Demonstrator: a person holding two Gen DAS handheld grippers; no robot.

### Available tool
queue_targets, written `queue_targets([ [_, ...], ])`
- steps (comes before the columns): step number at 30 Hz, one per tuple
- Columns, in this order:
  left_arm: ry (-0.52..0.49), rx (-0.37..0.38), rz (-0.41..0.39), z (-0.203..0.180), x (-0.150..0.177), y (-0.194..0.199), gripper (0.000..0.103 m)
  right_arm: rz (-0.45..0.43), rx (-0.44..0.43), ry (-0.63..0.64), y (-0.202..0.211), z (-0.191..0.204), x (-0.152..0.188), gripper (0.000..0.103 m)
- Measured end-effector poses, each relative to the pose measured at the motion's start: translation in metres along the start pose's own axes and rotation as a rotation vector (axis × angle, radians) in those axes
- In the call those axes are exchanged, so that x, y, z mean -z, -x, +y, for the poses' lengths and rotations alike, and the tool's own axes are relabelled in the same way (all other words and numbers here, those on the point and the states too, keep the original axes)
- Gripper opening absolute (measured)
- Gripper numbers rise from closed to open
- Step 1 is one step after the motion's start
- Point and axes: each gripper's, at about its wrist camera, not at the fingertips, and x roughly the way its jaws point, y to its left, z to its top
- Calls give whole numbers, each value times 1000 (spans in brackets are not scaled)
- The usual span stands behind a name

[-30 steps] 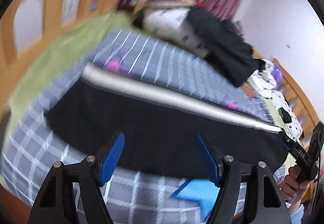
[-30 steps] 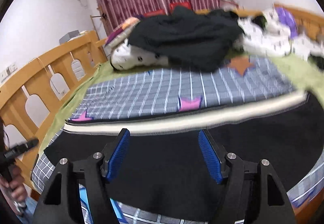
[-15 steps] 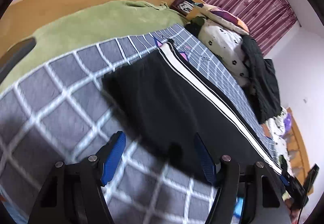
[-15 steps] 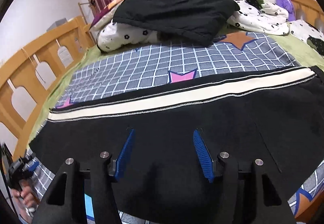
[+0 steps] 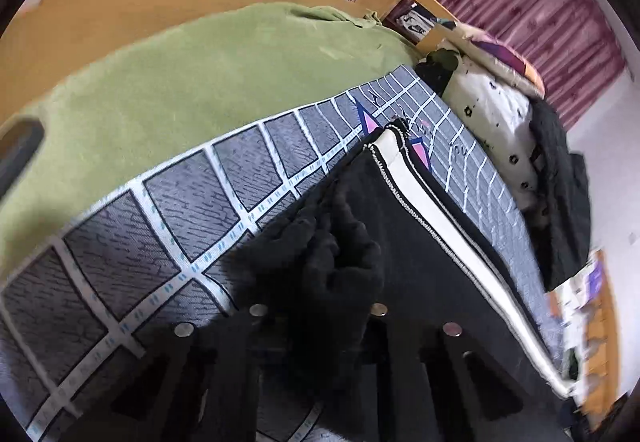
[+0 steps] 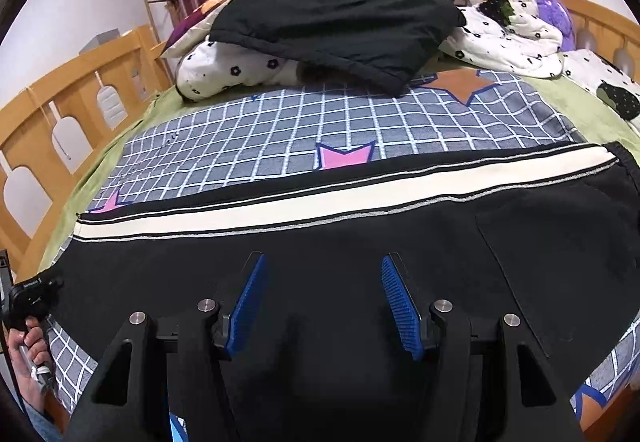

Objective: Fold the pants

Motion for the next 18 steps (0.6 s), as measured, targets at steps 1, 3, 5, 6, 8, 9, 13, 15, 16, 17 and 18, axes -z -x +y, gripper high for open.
queue_targets([
  [1,-44,-42,-11,-11,0,5,14,-2,4,-4,0,-1,-1,59],
  [3,-102,-99,-36,-26,-1,16,13,-7,9,-23,2,-5,-4,59],
  [5,-182,-155,-83,-55,-2,32,13,-18,14,-34,6,-7,-7,59],
  [6,-222,-171,-105,-66,-3,38,13,-23,15,-35,8,-8,-7,59],
  [8,-342,-221,-172,-104,1,53,13,-41,26,-33,15,-10,-8,59],
  [9,-416,-244,-216,-128,7,61,12,-49,32,-28,17,-11,-7,59],
  [13,-684,-260,-346,-214,48,84,12,-116,83,9,40,-22,-7,59],
  [15,-809,-243,-390,-255,78,89,12,-153,107,15,52,-31,-7,60],
  [16,-858,-230,-400,-273,92,90,12,-178,127,11,60,-40,-6,61],
  [17,-899,-214,-411,-289,108,90,12,-191,140,6,64,-46,-6,61],
  [18,-934,-196,-419,-310,129,89,12,-202,153,0,70,-54,-5,61],
])
